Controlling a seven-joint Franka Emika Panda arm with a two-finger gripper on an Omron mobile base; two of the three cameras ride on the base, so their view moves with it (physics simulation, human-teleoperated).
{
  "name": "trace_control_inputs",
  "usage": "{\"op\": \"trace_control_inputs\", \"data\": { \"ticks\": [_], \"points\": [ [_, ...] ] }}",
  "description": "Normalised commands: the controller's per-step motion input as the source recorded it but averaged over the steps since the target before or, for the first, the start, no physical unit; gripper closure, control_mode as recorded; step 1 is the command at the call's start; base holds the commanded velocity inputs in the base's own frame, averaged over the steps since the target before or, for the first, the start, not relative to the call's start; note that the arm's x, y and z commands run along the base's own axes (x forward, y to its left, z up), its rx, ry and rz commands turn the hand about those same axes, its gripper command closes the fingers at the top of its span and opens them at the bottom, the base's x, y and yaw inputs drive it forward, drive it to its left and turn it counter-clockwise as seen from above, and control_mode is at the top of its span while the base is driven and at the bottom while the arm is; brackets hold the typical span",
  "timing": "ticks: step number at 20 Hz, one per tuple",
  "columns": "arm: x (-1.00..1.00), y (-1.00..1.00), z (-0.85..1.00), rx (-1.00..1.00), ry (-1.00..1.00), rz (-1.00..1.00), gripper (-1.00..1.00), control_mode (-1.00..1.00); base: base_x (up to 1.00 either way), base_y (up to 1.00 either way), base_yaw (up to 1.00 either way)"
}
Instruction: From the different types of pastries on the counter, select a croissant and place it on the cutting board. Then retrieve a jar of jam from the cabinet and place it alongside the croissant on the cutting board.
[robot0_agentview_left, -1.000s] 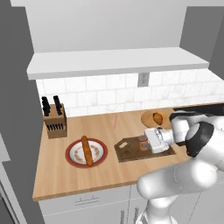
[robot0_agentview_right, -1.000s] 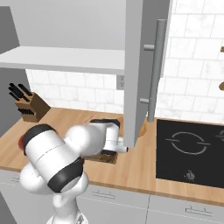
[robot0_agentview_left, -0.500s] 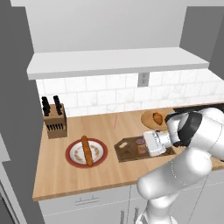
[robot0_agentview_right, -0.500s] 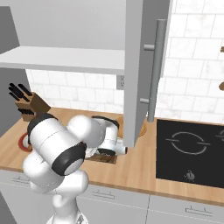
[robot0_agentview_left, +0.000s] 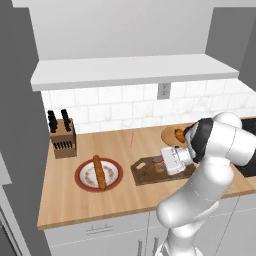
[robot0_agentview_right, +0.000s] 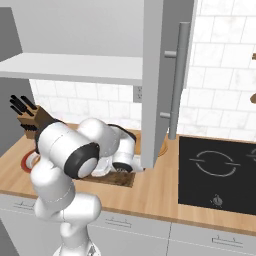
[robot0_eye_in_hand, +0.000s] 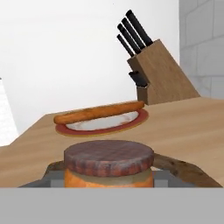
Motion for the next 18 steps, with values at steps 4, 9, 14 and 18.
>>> {"op": "trace_control_inputs", "data": {
  "ticks": [4,9,14,18],
  "points": [
    [0.22,0.00,-0.32,-0.08,0.00,0.00,1.00,-1.00,0.00,0.00,0.00],
    [0.04,0.00,-0.44,-0.10,0.00,0.00,1.00,-1.00,0.00,0.00,0.00],
    [0.02,0.00,-0.36,-0.11,-0.01,0.00,1.00,-1.00,0.00,0.00,0.00],
    [0.01,0.00,-0.10,-0.08,-0.01,0.00,-1.00,-1.00,0.00,0.00,0.00]
  ]
}}
